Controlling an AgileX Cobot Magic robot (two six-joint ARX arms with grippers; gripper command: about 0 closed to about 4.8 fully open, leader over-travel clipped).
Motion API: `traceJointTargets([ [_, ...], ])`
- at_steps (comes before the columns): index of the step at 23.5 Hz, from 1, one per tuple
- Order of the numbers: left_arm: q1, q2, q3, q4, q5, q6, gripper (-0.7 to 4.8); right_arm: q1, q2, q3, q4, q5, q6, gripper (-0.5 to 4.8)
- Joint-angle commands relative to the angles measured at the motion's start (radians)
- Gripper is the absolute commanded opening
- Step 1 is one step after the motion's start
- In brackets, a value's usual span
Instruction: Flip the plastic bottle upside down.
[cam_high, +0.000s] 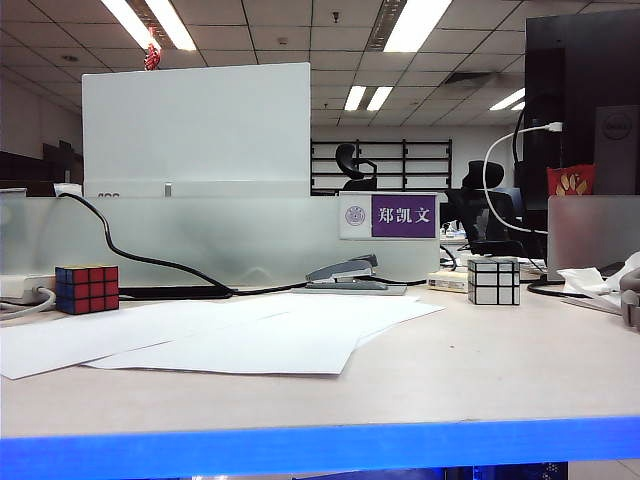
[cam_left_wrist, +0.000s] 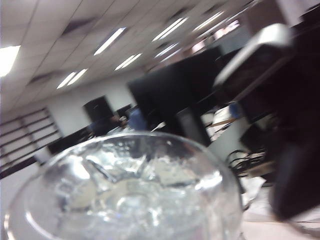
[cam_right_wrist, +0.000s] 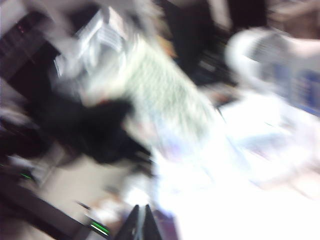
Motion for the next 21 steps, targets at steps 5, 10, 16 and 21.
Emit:
traceJointTargets([
  [5, 0.0, 0.143, 0.007, 0.077, -0.013, -0.126, -0.06, 0.009, -0.111, 0.004, -0.441, 0.325, -0.355, -0.09],
  [10, -0.001, 0.319, 0.007, 0.145, 0.008, -0.198, -0.06, 0.045, -0.124, 0.004, -0.553, 0.494, -0.441, -0.09],
  [16, -0.001, 0.546, 0.006, 0.312, 0.063, -0.229, -0.06, 0.092, -0.128, 0.004, -0.597, 0.688, -0.5, -0.09],
  [21, 0.0, 0.748, 0.006, 0.492, 0.067, -0.25, -0.06, 0.111, -0.138, 0.004, -0.634, 0.76, -0.504, -0.09],
])
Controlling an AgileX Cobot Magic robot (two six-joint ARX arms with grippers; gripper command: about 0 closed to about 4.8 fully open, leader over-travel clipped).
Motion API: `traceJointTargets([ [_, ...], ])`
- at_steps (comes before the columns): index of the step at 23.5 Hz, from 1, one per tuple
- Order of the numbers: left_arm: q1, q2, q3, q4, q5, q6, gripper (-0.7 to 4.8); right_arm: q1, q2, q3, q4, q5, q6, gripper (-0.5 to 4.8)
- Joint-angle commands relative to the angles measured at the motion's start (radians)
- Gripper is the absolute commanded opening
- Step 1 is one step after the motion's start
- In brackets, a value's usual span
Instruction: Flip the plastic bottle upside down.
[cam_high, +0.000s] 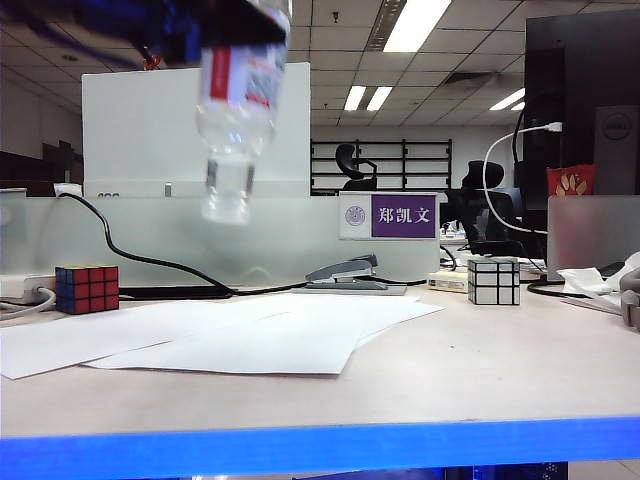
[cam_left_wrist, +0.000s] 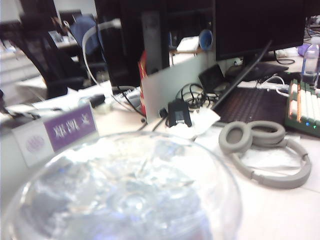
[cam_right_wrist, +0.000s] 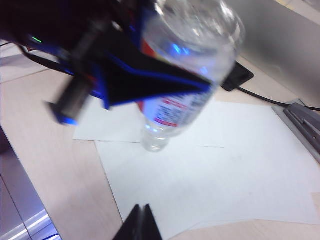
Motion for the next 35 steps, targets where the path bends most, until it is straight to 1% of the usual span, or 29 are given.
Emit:
traceJointTargets([
  [1, 0.0, 0.123, 0.004, 0.188, 0.006, -0.009, -0.06, 0.002, -0.009, 0.004, -0.026, 0.018, -0.003, -0.09],
  [2, 0.0, 0.156, 0.004, 0.226, 0.011, -0.015, -0.06, 0.002, -0.011, 0.004, -0.037, 0.018, -0.003, -0.09],
  [3, 0.0, 0.211, 0.004, 0.293, 0.014, -0.036, -0.06, 0.002, -0.019, 0.004, -0.061, 0.018, -0.003, -0.09],
  [7, 0.0, 0.307, 0.004, 0.444, 0.015, -0.086, -0.06, 0.002, -0.035, 0.004, -0.098, 0.018, -0.001, -0.09],
  [10, 0.0, 0.381, 0.005, 0.594, 0.013, -0.13, -0.06, 0.002, -0.048, 0.004, -0.127, 0.018, 0.003, -0.09],
  [13, 0.0, 0.439, 0.005, 0.681, 0.012, -0.139, -0.06, 0.002, -0.058, 0.004, -0.151, 0.018, 0.009, -0.09],
  [17, 0.0, 0.502, 0.005, 0.741, 0.01, -0.15, -0.06, 0.002, -0.075, 0.004, -0.166, 0.018, 0.01, -0.09],
  [18, 0.0, 0.523, 0.005, 0.764, 0.01, -0.163, -0.06, 0.002, -0.081, 0.004, -0.169, 0.018, 0.01, -0.09],
  [22, 0.0, 0.561, 0.005, 0.795, 0.01, -0.166, -0.06, 0.002, -0.082, 0.004, -0.179, 0.018, 0.009, -0.09],
  [35, 0.0, 0.608, 0.005, 0.809, 0.013, -0.157, -0.06, 0.002, -0.082, 0.004, -0.178, 0.009, 0.009, -0.09],
])
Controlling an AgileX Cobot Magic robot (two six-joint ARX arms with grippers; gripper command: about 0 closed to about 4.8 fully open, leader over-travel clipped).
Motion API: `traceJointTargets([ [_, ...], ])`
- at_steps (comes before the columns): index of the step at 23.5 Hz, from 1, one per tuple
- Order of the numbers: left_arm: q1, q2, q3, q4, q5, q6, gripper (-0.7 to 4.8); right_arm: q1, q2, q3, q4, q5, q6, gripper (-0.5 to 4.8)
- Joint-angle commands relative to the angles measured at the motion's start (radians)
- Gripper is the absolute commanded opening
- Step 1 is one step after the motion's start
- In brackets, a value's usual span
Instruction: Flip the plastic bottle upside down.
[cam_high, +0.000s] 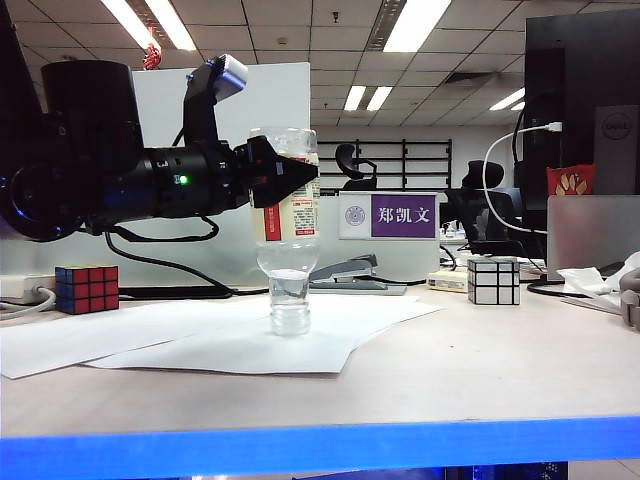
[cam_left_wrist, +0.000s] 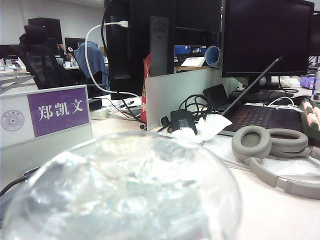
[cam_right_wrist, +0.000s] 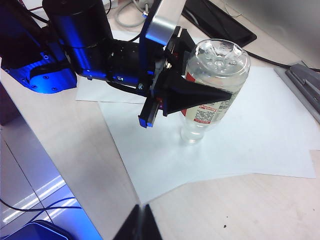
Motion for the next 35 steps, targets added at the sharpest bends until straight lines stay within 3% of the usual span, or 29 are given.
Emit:
traceJointTargets([
  [1, 0.0, 0.008, 0.005, 0.026, 0.005, 0.005, -0.06, 0.0, -0.002, 0.004, 0.011, -0.003, 0.004, -0.09],
  [7, 0.0, 0.008, 0.006, 0.027, 0.005, 0.005, 0.13, 0.0, -0.002, 0.004, 0.012, -0.004, 0.004, -0.09],
  [8, 0.0, 0.008, 0.006, 0.027, 0.005, 0.005, 0.45, 0.0, -0.002, 0.004, 0.012, -0.004, 0.004, -0.09],
  [9, 0.0, 0.008, 0.007, 0.026, 0.005, 0.005, 1.49, 0.0, -0.002, 0.004, 0.013, -0.004, 0.004, -0.09],
  [11, 0.0, 0.008, 0.007, 0.026, 0.005, 0.004, 2.65, 0.0, -0.002, 0.004, 0.016, -0.004, 0.004, -0.09],
  [15, 0.0, 0.008, 0.007, 0.031, 0.024, 0.003, 4.32, 0.0, -0.002, 0.004, 0.019, -0.005, 0.004, -0.09],
  [17, 0.0, 0.008, 0.007, 0.034, 0.024, 0.0, 4.79, 0.0, -0.002, 0.004, 0.019, -0.005, 0.004, -0.09],
  [35, 0.0, -0.111, 0.004, 0.044, 0.023, -0.051, 4.79, 0.0, -0.003, 0.004, 0.049, -0.005, 0.004, -0.09],
])
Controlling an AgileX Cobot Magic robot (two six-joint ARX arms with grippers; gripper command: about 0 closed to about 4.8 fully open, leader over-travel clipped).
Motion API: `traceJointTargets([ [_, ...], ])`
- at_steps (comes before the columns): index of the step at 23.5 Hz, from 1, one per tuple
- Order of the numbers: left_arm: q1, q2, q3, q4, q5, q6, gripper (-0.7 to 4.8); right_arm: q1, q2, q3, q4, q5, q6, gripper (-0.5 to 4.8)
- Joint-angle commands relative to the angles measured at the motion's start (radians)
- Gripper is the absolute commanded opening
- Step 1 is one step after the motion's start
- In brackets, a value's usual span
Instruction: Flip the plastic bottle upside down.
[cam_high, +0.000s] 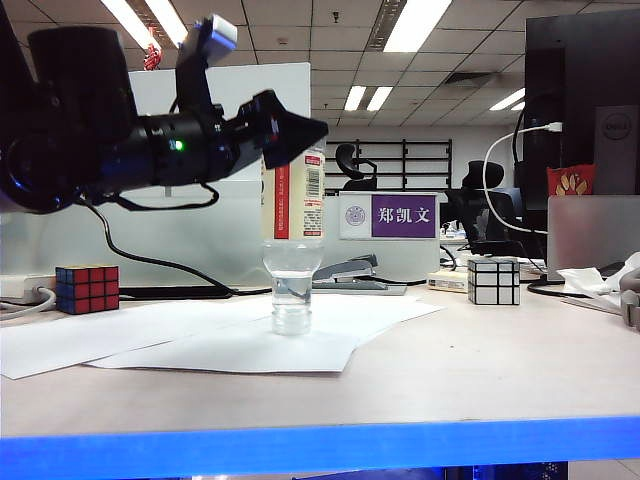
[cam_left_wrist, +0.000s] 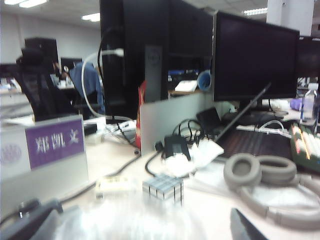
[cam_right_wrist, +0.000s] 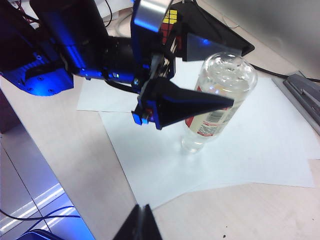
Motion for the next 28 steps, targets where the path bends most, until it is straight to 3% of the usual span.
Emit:
traceJointTargets([
  [1, -0.001, -0.044, 0.002, 0.031, 0.005, -0.002, 4.79, 0.0, -0.004, 0.004, 0.017, -0.002, 0.004, -0.09],
  [7, 0.0, -0.163, 0.001, 0.028, 0.019, -0.03, 4.79, -0.001, -0.028, 0.005, 0.05, -0.002, 0.004, -0.09],
  [8, 0.0, -0.209, -0.006, -0.008, 0.014, -0.016, 1.35, -0.003, -0.039, 0.005, 0.06, 0.001, 0.004, -0.09],
  [9, 0.0, -0.23, -0.011, -0.038, -0.006, 0.003, -0.31, -0.003, -0.043, 0.005, 0.063, 0.002, 0.004, -0.09],
  [10, 0.0, -0.274, -0.012, -0.116, -0.026, 0.028, -0.01, -0.003, -0.051, 0.005, 0.069, 0.002, 0.004, -0.09],
  [13, 0.0, -0.389, -0.024, -0.293, 0.021, 0.031, -0.05, -0.003, -0.069, 0.005, 0.071, 0.003, 0.004, -0.09],
  [16, 0.0, -0.624, -0.024, -0.823, -0.055, 0.034, -0.06, -0.006, -0.098, 0.005, 0.099, 0.026, 0.003, -0.09],
  [19, -0.001, -0.869, -0.025, -1.175, -0.107, 0.093, -0.06, -0.007, -0.128, 0.005, 0.12, 0.024, 0.004, -0.09],
  [21, -0.017, -1.054, -0.025, -1.324, -0.208, 0.092, -0.06, -0.007, -0.137, 0.004, 0.114, 0.025, 0.004, -0.09],
  [24, -0.052, -1.361, -0.024, -1.562, -0.442, 0.106, -0.06, -0.007, -0.164, 0.004, 0.106, 0.024, 0.012, -0.09],
  [28, -0.052, -1.719, -0.025, -1.892, -0.616, 0.095, -0.06, -0.008, -0.209, -0.016, 0.137, 0.017, 0.034, -0.09],
])
